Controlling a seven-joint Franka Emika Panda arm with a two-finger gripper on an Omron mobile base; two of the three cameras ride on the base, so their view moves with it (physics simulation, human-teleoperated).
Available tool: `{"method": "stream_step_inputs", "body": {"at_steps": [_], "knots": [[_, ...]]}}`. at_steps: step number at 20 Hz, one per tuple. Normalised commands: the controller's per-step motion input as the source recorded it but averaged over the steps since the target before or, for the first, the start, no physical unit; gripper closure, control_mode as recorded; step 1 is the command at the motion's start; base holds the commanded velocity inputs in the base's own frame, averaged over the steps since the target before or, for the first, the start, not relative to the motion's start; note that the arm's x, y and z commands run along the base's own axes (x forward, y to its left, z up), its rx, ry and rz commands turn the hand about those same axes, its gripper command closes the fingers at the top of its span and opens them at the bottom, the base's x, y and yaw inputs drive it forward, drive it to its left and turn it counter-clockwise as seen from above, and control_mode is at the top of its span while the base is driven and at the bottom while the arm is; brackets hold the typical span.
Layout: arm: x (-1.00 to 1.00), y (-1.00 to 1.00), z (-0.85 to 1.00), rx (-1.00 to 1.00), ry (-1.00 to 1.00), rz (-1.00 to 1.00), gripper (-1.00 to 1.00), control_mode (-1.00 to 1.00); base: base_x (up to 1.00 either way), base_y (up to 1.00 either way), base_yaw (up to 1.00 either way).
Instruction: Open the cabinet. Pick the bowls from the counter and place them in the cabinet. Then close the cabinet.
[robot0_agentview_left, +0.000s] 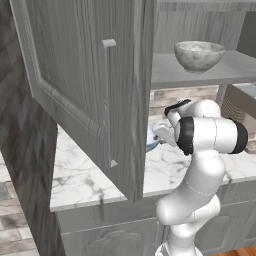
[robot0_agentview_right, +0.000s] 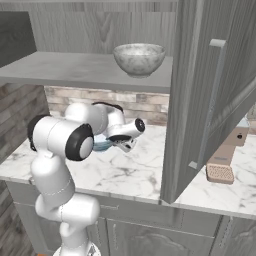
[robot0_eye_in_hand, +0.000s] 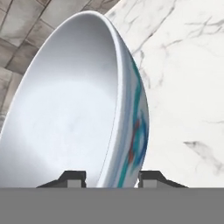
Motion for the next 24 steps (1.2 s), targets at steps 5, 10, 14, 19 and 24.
{"method": "stream_step_inputs", "body": {"at_steps": [5,10,14,19,24], "knots": [[-0.34,0.3,-0.54,0.0,0.1,0.0,1.0,-1.0,0.0,0.0,0.0],[-0.43,-0.04,-0.05,-0.01,0.02,-0.08,1.0,-1.0,0.0,0.0,0.0],[-0.34,-0.15,0.25,0.0,-0.02,-0.04,1.0,-1.0,0.0,0.0,0.0],[-0.33,-0.06,0.54,0.0,-0.08,0.0,1.0,-1.0,0.0,0.0,0.0],[-0.48,0.0,0.44,0.0,-0.09,0.0,1.0,-1.0,0.0,0.0,0.0]]}}
